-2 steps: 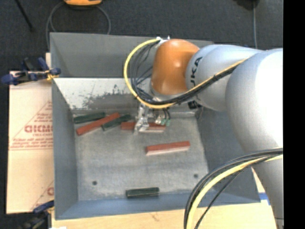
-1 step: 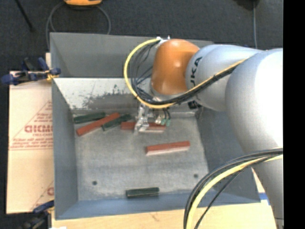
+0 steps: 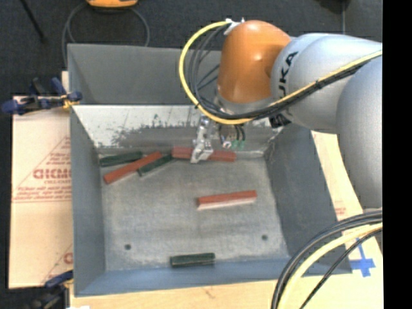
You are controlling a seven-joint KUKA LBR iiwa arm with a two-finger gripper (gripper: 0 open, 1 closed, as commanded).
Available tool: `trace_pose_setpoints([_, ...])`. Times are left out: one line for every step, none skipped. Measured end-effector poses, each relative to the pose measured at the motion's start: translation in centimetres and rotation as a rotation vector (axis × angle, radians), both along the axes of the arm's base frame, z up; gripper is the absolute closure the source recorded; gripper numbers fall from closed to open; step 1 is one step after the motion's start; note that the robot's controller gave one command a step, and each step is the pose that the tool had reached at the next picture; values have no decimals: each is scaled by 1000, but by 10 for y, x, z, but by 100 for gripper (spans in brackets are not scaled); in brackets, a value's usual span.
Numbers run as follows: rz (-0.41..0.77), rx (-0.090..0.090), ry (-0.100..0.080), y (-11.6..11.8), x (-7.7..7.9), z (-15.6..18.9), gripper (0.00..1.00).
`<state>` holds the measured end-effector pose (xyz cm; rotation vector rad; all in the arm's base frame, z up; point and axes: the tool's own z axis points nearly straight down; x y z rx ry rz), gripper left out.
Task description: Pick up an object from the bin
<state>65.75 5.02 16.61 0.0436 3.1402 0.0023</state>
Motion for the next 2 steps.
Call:
trace_pose_setpoints([-2, 1, -8, 0, 2, -48, 100])
trace_pose_setpoints([-4, 0, -1, 0, 1, 12, 100])
